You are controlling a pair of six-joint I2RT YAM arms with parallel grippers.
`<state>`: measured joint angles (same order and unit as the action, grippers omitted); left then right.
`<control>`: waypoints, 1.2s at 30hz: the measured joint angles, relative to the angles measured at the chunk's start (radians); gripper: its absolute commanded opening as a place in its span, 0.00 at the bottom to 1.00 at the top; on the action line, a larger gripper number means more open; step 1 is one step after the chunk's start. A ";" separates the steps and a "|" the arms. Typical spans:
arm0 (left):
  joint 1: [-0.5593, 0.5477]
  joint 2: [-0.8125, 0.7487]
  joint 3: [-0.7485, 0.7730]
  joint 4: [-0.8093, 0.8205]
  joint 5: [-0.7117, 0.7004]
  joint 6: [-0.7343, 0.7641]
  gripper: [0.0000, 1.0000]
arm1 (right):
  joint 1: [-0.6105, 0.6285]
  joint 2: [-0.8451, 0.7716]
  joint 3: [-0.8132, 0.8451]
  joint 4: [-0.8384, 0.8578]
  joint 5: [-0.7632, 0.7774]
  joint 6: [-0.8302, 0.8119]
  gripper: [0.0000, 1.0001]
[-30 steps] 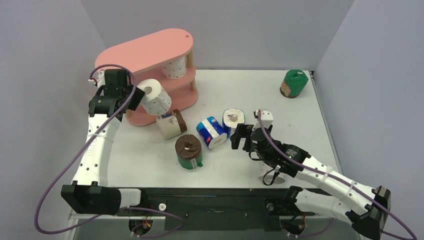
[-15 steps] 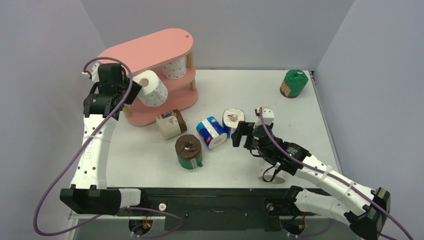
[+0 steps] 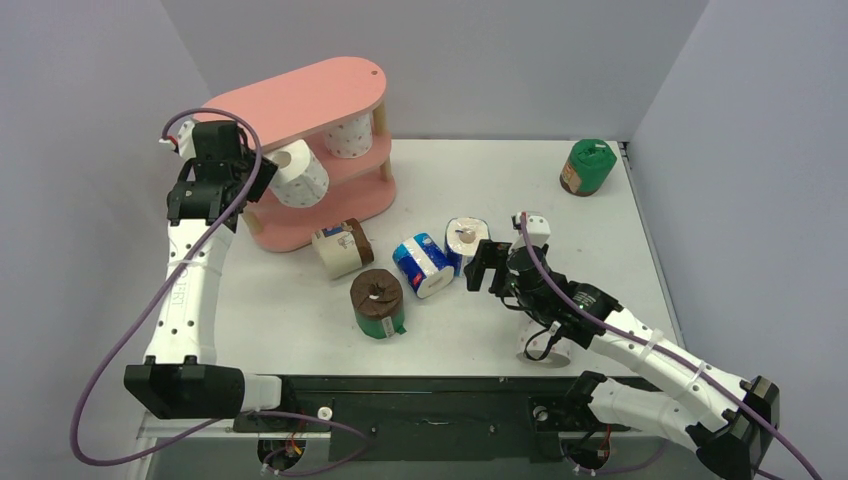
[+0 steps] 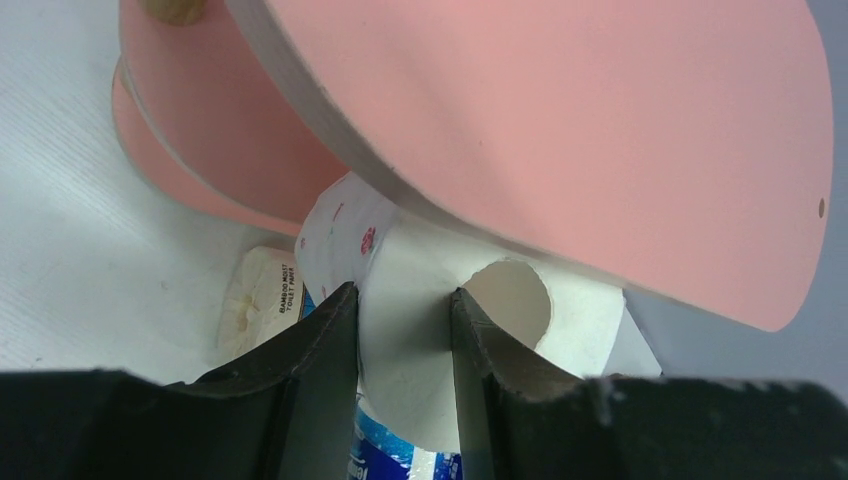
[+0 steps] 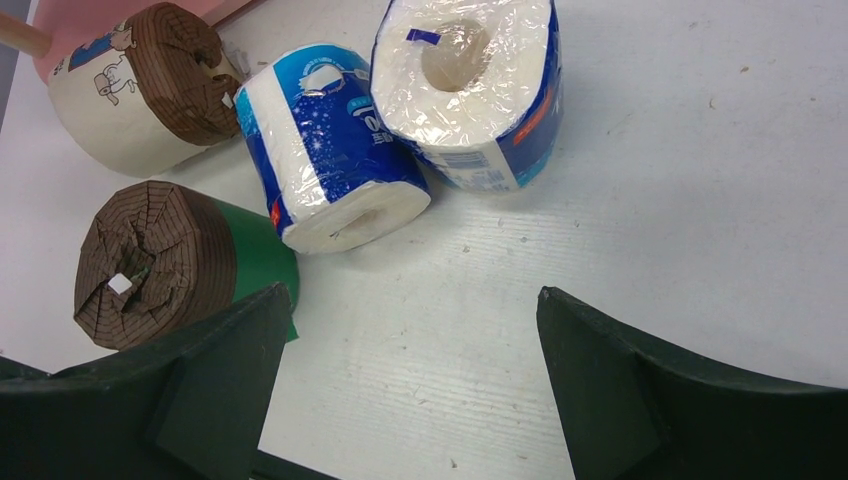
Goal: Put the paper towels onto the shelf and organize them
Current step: Place the paper towel on the shelf.
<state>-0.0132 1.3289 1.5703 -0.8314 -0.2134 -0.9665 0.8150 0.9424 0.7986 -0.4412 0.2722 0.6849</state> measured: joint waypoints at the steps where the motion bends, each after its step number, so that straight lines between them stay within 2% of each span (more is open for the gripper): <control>1: 0.000 0.005 -0.001 0.010 -0.001 -0.001 0.05 | -0.002 0.000 0.000 0.000 -0.001 -0.001 0.89; 26: 0.001 0.074 -0.040 0.126 -0.071 -0.052 0.11 | -0.028 0.006 0.000 0.001 -0.021 -0.004 0.88; 33: 0.001 0.082 -0.040 0.139 -0.078 -0.069 0.20 | -0.030 0.021 0.000 0.003 -0.026 -0.004 0.88; 36: 0.001 0.084 -0.040 0.140 -0.078 -0.070 0.29 | -0.031 0.023 0.000 0.006 -0.027 -0.004 0.88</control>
<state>-0.0120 1.4132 1.5303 -0.6910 -0.2916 -1.0363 0.7845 0.9653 0.7986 -0.4347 0.2455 0.6807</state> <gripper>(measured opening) 0.313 0.884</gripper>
